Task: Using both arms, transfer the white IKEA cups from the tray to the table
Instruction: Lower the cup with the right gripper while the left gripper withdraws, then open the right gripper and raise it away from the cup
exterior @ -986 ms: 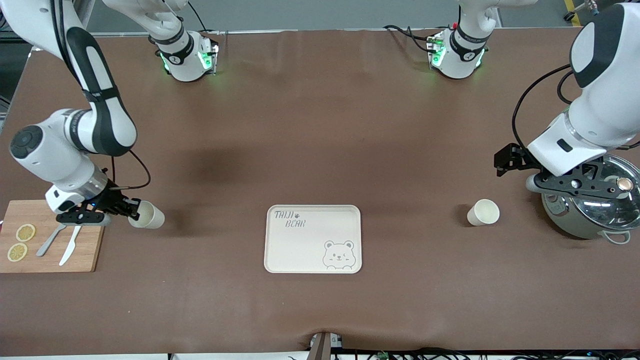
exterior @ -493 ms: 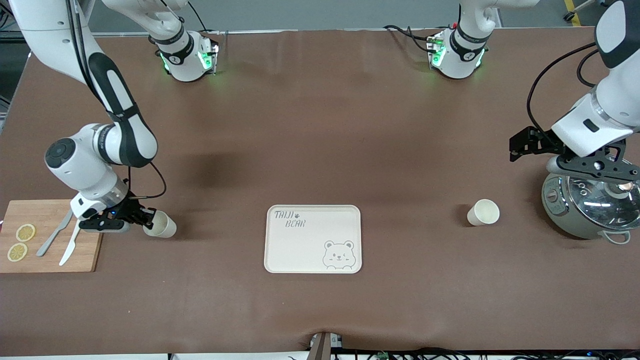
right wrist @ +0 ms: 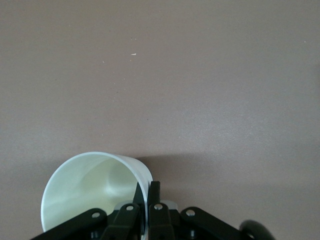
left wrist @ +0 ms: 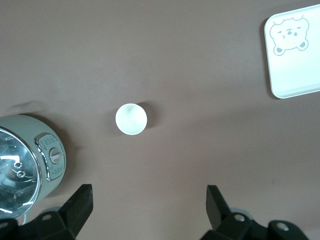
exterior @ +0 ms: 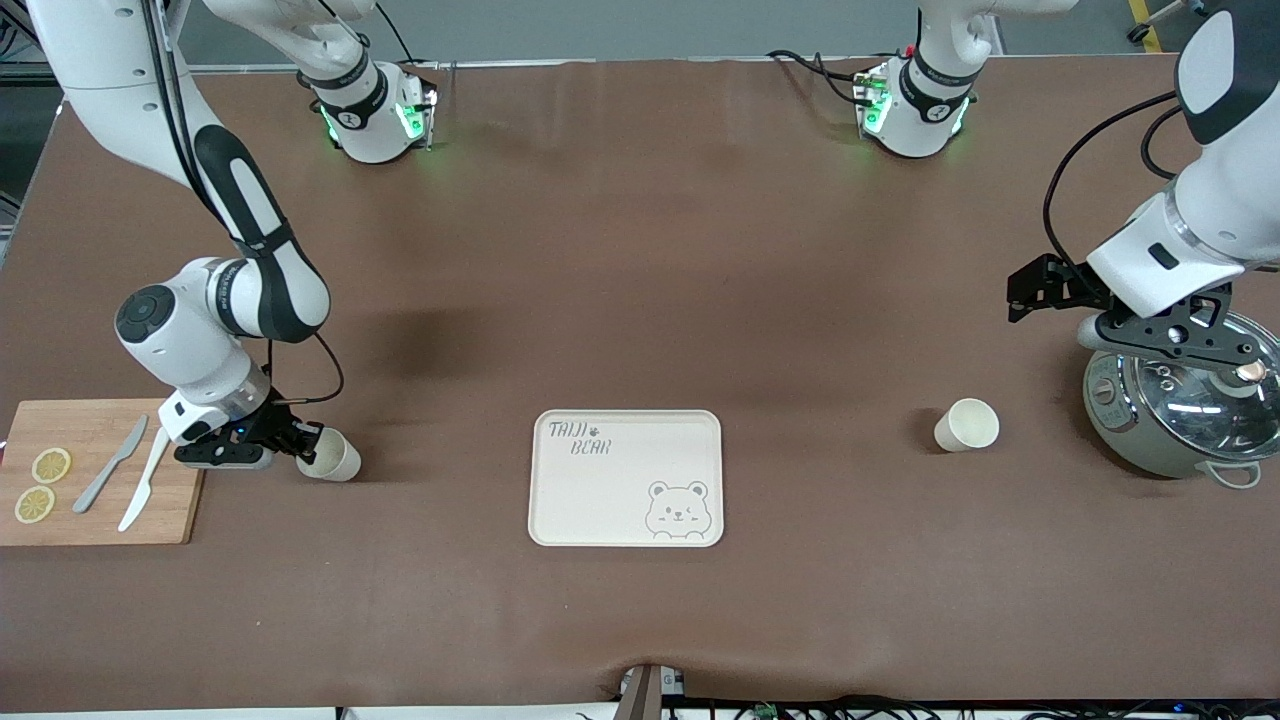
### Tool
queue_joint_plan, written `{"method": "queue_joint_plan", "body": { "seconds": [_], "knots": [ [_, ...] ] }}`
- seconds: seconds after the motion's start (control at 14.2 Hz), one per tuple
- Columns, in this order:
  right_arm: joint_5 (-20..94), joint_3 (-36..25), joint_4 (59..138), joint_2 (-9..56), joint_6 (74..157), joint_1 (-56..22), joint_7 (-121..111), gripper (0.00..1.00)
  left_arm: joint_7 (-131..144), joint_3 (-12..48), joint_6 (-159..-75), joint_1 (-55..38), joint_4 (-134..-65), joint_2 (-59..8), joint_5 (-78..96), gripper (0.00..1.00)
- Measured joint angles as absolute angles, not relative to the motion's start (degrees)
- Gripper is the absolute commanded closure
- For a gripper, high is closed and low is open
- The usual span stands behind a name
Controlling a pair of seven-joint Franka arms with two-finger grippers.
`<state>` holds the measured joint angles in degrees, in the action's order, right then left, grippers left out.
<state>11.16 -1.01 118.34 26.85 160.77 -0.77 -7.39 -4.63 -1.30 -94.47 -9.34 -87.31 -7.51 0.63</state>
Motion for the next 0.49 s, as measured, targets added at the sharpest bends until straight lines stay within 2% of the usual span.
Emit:
{"method": "queue_joint_plan", "body": {
  "seconds": [0.07, 0.14, 0.21, 0.28, 0.49],
  "knots": [
    [11.2, -1.0, 118.3, 26.9, 160.8, -0.8, -7.4, 0.93, -4.6, -1.3, -94.5, -9.3, -87.3, -7.6, 0.6, 0.00],
    [11.2, -1.0, 118.3, 26.9, 160.8, -0.8, -7.4, 0.70, -4.6, -1.2, -94.5, -9.3, -87.3, -7.8, 0.6, 0.00],
    [11.2, -1.0, 118.3, 26.9, 160.8, -0.8, -7.4, 0.04, -4.6, -1.2, -94.6, -9.3, -87.3, -7.8, 0.6, 0.00],
    [11.2, -1.0, 118.3, 26.9, 160.8, -0.8, -7.4, 0.00, -4.6, -1.2, -94.8, -9.3, -87.3, -7.9, 0.6, 0.00],
    [11.2, -1.1, 118.3, 26.9, 160.8, -0.8, -7.4, 0.00, -4.6, -1.2, -96.4, -9.2, -87.4, -8.3, 0.6, 0.00]
  ]
}}
